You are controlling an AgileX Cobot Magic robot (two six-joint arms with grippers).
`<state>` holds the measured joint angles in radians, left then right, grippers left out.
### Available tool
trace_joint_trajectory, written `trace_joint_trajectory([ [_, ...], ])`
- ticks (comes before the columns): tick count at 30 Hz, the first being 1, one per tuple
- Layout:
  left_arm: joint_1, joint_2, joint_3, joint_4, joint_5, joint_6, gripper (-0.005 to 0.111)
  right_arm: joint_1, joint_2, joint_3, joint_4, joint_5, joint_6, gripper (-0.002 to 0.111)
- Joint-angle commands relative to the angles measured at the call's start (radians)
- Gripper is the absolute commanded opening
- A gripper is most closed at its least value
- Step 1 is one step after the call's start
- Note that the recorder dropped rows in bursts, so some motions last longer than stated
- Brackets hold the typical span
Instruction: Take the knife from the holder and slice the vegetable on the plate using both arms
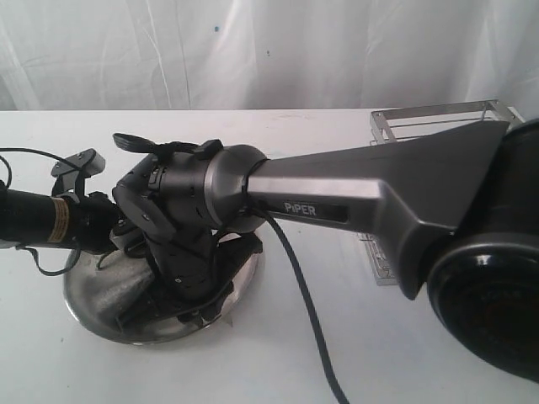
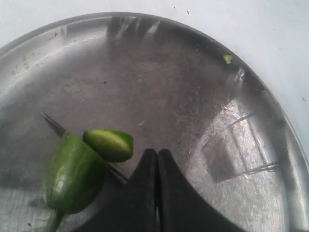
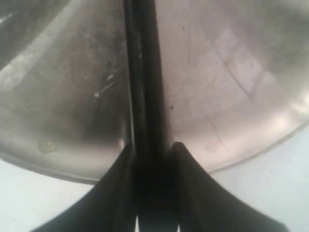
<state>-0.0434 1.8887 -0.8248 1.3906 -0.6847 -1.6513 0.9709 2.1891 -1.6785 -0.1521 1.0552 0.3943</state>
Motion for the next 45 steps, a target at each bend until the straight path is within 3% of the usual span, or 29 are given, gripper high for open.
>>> trace_joint_trajectory([
  [1,-0.007,0.056,0.044,0.168,0.205,-0.037,0.0,-0.017,-0.04,-0.006,-0.018,0.102,0.027,0.0],
  [12,0.002,-0.035,0.02,0.136,0.196,-0.056,0.0,-0.017,-0.052,-0.006,-0.022,0.114,0.027,0.0],
  [28,0.132,-0.321,-0.013,0.129,0.056,-0.159,0.0,-0.015,-0.062,-0.006,-0.024,0.106,0.02,0.0],
  [37,0.142,-0.478,-0.013,0.18,0.055,-0.153,0.0,-0.024,-0.32,-0.006,-0.231,0.157,-0.012,0.0],
  [45,0.14,-0.551,0.053,0.3,0.05,-0.18,0.0,-0.111,-0.475,-0.006,-0.042,0.166,-0.197,0.0],
])
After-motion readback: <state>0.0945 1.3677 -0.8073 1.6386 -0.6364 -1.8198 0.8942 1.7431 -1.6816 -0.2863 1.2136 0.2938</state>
